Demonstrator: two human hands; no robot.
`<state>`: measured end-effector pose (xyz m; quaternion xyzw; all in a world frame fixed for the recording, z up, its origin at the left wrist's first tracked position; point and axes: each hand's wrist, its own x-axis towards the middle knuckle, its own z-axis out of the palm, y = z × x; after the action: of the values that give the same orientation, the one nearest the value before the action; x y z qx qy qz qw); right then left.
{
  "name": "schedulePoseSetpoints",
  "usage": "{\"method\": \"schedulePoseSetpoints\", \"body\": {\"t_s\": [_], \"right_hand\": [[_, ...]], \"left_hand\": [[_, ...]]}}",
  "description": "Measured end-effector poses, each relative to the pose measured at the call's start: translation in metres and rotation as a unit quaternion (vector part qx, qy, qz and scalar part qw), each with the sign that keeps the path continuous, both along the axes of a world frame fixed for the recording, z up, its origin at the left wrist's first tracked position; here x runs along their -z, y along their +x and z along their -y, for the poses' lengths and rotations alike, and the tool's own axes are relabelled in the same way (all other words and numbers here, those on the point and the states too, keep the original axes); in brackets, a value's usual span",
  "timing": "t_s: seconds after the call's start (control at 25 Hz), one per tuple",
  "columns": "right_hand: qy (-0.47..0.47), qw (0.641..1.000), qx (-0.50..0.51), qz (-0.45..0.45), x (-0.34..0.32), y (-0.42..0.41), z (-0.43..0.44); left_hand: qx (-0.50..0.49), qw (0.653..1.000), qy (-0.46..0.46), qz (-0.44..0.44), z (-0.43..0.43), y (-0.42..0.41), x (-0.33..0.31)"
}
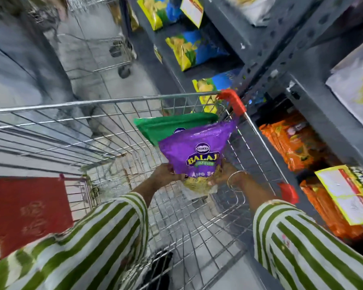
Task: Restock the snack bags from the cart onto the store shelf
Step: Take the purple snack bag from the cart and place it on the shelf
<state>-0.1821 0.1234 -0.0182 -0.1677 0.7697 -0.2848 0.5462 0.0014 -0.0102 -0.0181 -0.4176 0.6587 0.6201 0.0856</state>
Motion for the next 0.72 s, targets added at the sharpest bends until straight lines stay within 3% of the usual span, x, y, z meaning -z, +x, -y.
{"method": "schedulePoseSetpoints", "body": {"t_s": [0.08,0.2,0.36,0.72], "right_hand": [[-0.072,0.997,-0.010,0.003,0.000,0.006,0.004],[-0.066,0.997,0.016,-0.036,-0.014,0.016,0.005],[-0.052,0.991,0.047,-0.114,-0.041,0.023,-0.006],[-0.148,0.952,0.089,-0.252,-0.224,0.012,-0.033]], "left_hand": [[-0.011,0.999,0.024,-0.018,-0.003,0.001,0.004],[-0.034,0.998,0.040,-0.046,-0.009,0.000,-0.006],[-0.041,0.998,-0.011,-0.048,-0.006,-0.004,-0.040],[0.042,0.973,-0.168,-0.151,0.003,-0.039,-0.221]]}}
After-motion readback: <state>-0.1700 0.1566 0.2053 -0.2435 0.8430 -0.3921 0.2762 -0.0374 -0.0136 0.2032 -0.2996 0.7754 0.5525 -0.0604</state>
